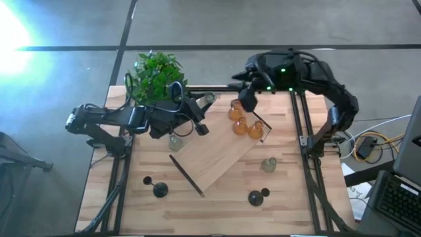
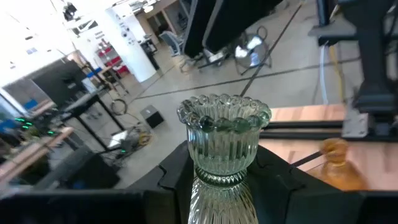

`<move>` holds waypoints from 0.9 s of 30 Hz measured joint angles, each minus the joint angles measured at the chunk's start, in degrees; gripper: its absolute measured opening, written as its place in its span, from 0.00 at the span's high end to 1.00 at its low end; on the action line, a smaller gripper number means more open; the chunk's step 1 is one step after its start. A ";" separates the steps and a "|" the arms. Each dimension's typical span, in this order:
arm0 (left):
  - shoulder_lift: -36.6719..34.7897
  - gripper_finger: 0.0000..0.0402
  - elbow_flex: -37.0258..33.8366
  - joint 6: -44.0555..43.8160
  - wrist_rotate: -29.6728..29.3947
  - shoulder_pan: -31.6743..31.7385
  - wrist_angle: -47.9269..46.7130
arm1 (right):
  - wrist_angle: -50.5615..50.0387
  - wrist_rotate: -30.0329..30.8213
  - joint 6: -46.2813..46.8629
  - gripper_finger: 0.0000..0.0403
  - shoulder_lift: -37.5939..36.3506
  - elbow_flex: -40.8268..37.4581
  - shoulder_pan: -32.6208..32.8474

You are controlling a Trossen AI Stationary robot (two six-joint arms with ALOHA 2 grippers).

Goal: Pick & Place candle stick holders
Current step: Put the top transparent glass candle holder on the shelf

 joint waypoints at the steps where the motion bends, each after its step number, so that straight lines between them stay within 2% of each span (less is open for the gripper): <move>1: -0.66 0.69 -0.54 -0.98 0.84 0.00 0.04 | -0.92 2.06 0.22 0.59 -0.61 0.00 -0.01; 4: -2.72 0.69 -3.37 -4.80 3.17 -0.07 0.06 | -4.28 6.79 0.95 0.56 -2.33 0.00 0.00; 8: -6.39 0.69 -9.87 -9.40 7.45 -0.39 2.94 | -8.04 10.16 2.78 0.54 -4.03 0.00 0.00; 14: -14.06 0.69 -24.94 -12.51 13.10 -2.15 18.77 | -12.85 11.01 2.94 0.54 -4.99 0.00 -0.04; 18: -19.48 0.69 -35.35 -13.15 14.26 -3.42 28.91 | -15.36 15.96 4.06 0.55 -5.10 0.00 -0.06; 22: -24.26 0.70 -41.84 -13.86 14.63 -4.23 31.55 | -18.24 21.08 6.88 0.56 -5.52 0.00 -0.07; 27: -27.43 0.70 -46.00 -14.13 18.36 -4.37 31.83 | -22.11 23.21 8.20 0.58 -6.96 -0.28 -0.42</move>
